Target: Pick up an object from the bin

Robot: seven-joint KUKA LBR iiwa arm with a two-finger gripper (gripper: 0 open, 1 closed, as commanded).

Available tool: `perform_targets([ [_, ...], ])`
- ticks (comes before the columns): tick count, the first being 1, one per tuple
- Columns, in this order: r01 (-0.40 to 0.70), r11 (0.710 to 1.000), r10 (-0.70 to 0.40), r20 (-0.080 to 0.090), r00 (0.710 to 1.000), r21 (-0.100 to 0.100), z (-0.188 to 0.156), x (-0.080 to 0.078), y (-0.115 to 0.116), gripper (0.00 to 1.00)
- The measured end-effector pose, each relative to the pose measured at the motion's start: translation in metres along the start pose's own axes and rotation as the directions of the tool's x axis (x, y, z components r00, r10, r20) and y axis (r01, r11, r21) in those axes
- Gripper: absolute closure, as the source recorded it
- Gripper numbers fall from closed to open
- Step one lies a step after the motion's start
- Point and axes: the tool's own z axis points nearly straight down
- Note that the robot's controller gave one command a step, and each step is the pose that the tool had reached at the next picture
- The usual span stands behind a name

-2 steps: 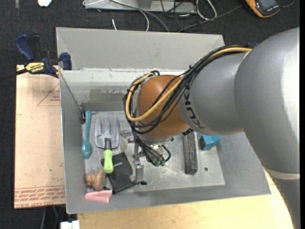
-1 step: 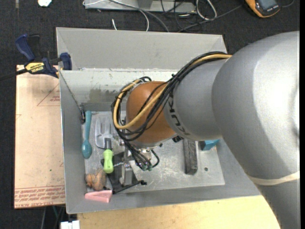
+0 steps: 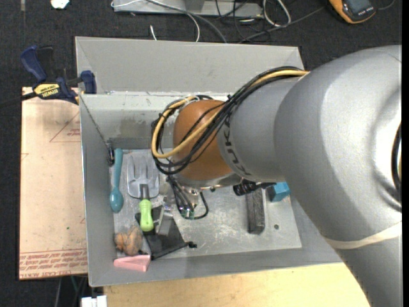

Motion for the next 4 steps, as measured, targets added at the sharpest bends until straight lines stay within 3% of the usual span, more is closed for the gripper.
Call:
perform_targets([
  [1, 0.741, 0.671, -0.741, 0.002, 0.671, -0.003, -0.002, 0.021, -0.015, 1.0],
  [2, 0.74, 0.673, -0.74, 0.001, 0.673, -0.004, -0.002, 0.021, -0.015, 1.0],
  [3, 0.723, 0.691, -0.723, -0.002, 0.691, -0.006, -0.086, 0.025, -0.02, 1.0],
  [4, 0.717, 0.697, -0.717, 0.003, 0.697, -0.003, -0.124, 0.021, -0.021, 1.0],
])
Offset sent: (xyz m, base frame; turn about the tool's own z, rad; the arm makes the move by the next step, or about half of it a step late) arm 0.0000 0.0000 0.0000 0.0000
